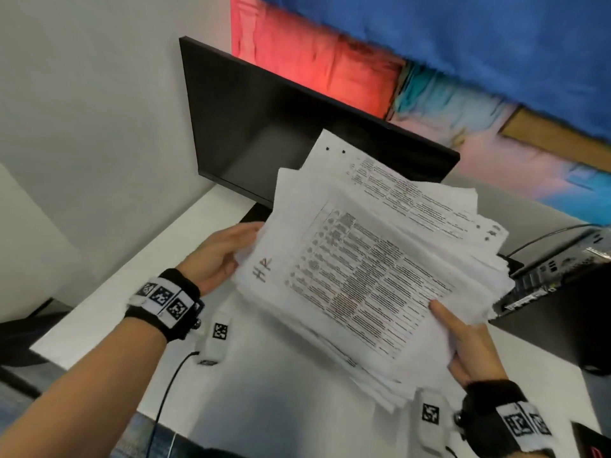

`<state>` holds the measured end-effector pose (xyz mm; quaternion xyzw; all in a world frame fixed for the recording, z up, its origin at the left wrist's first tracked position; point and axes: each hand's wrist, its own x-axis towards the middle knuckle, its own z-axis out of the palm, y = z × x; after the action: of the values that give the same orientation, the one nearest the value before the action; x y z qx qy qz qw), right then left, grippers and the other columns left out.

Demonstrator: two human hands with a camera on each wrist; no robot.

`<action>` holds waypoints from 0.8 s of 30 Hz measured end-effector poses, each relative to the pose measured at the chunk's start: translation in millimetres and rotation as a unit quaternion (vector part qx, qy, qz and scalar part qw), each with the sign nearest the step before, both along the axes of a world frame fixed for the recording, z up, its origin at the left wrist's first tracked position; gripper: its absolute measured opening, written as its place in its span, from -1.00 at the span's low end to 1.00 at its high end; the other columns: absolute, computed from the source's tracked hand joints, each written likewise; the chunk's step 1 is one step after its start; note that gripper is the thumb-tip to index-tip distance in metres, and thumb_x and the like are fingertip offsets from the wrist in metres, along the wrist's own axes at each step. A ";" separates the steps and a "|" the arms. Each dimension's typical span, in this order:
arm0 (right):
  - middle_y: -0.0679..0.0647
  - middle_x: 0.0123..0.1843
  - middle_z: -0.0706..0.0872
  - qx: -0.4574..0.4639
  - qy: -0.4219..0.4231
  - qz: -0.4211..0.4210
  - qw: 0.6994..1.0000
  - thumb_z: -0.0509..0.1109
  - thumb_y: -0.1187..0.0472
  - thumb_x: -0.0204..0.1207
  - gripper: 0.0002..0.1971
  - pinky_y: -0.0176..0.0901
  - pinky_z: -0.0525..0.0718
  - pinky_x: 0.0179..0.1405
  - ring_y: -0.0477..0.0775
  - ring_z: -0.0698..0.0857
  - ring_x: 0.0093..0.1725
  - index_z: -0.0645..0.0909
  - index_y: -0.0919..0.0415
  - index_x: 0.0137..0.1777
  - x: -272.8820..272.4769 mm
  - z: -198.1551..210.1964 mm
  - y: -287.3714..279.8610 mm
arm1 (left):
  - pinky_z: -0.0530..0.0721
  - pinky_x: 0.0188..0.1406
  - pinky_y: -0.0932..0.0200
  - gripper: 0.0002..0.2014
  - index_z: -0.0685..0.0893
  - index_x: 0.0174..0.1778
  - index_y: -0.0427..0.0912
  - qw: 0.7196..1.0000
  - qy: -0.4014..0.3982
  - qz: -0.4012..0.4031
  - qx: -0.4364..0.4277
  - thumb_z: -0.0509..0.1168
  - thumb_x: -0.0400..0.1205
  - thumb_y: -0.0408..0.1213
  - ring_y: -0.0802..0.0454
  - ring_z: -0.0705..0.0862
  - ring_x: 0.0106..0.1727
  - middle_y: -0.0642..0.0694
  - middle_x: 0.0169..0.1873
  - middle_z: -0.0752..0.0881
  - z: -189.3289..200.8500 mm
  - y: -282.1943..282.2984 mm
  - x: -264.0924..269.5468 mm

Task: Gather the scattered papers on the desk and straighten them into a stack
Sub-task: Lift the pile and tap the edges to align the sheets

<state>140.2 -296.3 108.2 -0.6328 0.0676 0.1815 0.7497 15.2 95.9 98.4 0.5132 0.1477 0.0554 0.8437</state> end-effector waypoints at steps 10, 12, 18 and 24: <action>0.15 0.15 0.88 -0.040 -0.155 0.031 0.987 0.46 0.44 0.55 -0.66 -0.07 0.81 0.12 0.14 0.86 0.13 0.71 0.22 0.31 -19.0 0.9 38.2 | 0.74 0.25 -0.13 -0.64 0.76 0.26 -0.26 0.981 0.053 0.138 0.127 0.53 0.52 -0.44 0.02 0.85 0.06 -0.07 0.06 0.86 -24.8 -86.0 22.7; 0.08 0.14 0.88 -0.024 -0.186 -0.006 0.982 0.49 0.46 0.51 -0.58 -0.23 0.79 0.06 0.01 0.85 0.11 0.67 0.24 0.37 -21.9 2.6 35.0 | 0.76 0.21 -0.02 -0.63 0.77 0.23 -0.25 0.978 0.018 0.170 0.116 0.56 0.49 -0.44 0.05 0.85 0.08 -0.08 0.04 0.87 -18.1 -82.6 21.1; 0.11 0.18 0.86 -0.092 -0.146 -0.007 0.985 0.66 0.43 0.33 -0.37 -0.22 0.81 -0.05 0.10 0.85 0.14 0.61 0.23 0.42 -13.2 -41.3 19.6 | 0.81 -0.01 0.19 -0.44 0.70 0.22 -0.15 0.977 0.018 0.160 0.137 0.66 0.31 -0.51 0.09 0.83 0.10 -0.07 0.07 0.84 -31.9 -62.4 18.6; 0.15 -0.01 0.91 -0.175 -0.078 0.002 0.981 0.71 0.38 0.28 -0.57 -0.28 0.80 -0.19 0.15 0.89 0.02 0.79 0.29 0.17 -6.7 -74.4 19.0 | 0.81 -0.17 0.27 -0.57 0.76 0.01 -0.04 0.973 0.082 0.144 0.158 0.70 0.28 -0.41 0.08 0.83 0.00 0.02 -0.08 0.85 -56.6 -57.3 23.4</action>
<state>133.5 -277.2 33.9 -0.7668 0.0384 0.1178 0.6298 38.6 38.6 41.8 0.6161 0.2784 0.1564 0.7200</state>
